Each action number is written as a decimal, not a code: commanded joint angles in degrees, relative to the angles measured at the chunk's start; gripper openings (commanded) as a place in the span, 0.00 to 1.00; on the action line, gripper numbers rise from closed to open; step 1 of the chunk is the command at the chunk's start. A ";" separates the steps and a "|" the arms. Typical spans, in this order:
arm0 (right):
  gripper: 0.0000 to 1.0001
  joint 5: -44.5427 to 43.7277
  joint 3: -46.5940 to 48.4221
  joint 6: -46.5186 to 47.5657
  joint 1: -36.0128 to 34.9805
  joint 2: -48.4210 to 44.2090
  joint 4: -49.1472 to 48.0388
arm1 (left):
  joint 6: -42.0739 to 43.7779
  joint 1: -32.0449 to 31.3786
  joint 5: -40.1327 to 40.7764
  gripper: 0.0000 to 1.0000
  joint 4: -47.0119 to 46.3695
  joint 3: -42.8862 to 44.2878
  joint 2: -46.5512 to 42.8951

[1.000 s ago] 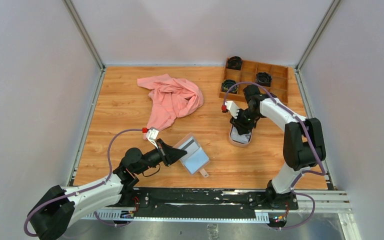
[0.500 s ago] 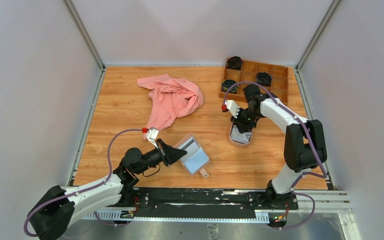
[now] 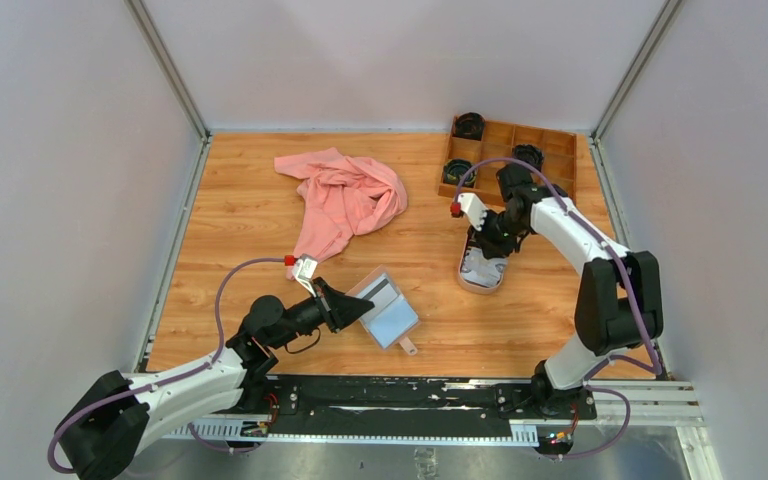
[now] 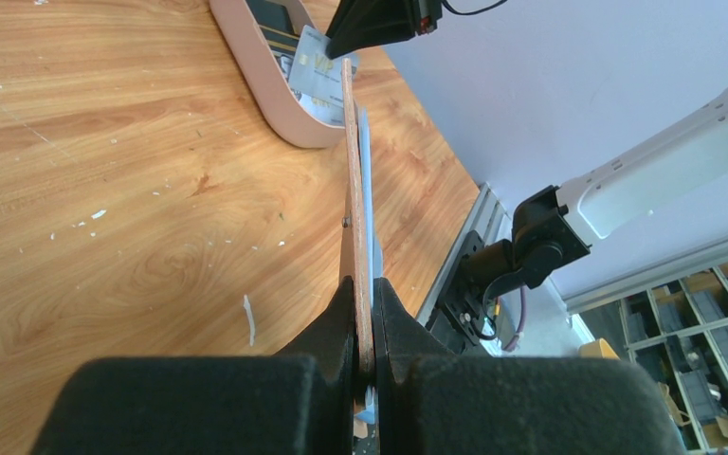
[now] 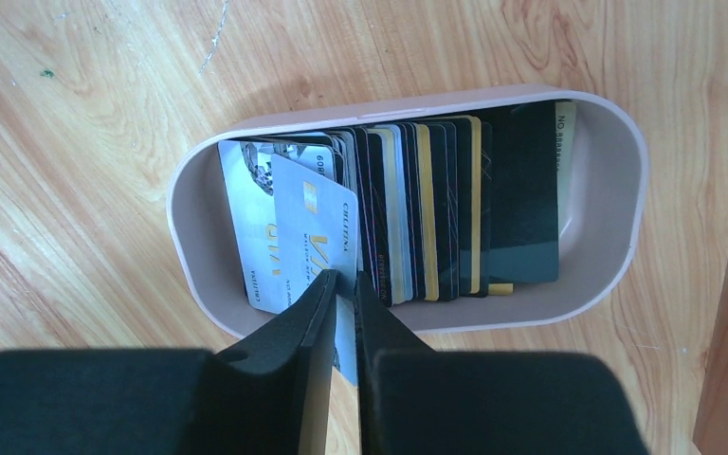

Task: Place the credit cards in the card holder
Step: Pick up the credit card from the storage box.

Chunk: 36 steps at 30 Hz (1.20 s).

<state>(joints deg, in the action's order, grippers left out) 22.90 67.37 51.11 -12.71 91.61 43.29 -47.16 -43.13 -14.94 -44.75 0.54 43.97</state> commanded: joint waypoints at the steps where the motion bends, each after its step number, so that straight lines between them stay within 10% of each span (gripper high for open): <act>1: 0.08 0.41 1.34 0.65 1.34 -1.12 1.10 | -0.21 0.51 -0.34 0.00 -0.95 -4.88 -0.65; 36: 0.00 18.17 3.65 5.96 7.35 -8.40 10.15 | -1.27 0.51 -0.91 0.00 -0.95 -4.00 -0.55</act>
<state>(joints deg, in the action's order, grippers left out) 37.34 70.65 55.66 -6.42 85.27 51.24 -48.27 -43.13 -15.20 -44.64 0.54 43.97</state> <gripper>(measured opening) 0.007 0.030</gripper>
